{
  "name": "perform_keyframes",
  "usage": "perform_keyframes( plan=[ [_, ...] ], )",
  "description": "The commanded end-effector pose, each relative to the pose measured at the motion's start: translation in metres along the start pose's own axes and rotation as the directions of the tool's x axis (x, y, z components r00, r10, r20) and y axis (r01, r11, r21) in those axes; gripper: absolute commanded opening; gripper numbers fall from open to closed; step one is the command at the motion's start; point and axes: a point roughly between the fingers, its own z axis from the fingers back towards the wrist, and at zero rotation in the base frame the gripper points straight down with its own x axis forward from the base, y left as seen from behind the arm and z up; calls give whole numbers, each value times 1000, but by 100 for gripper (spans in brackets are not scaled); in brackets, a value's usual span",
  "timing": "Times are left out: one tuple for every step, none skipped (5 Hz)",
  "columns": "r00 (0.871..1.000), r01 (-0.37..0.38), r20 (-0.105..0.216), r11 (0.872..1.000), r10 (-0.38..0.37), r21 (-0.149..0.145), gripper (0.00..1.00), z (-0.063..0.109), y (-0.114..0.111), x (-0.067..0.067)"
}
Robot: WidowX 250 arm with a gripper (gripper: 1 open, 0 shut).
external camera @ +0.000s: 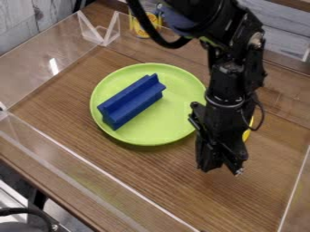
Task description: Put the banana in the green plate
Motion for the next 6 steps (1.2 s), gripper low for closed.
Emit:
perform_keyframes(
  plan=[
    [996, 8, 84, 1000, -10, 19, 0, 23, 1, 9],
    [994, 14, 105, 1000, -15, 12, 0, 25, 0, 10],
    [992, 26, 127, 1000, -27, 6, 0, 25, 2, 10],
    [987, 42, 153, 999, -42, 3, 0, 24, 4, 11],
    [986, 54, 155, 998, -55, 12, 0, 28, 6, 16],
    [985, 67, 159, 997, -70, 23, 0, 34, 8, 22]
  ],
)
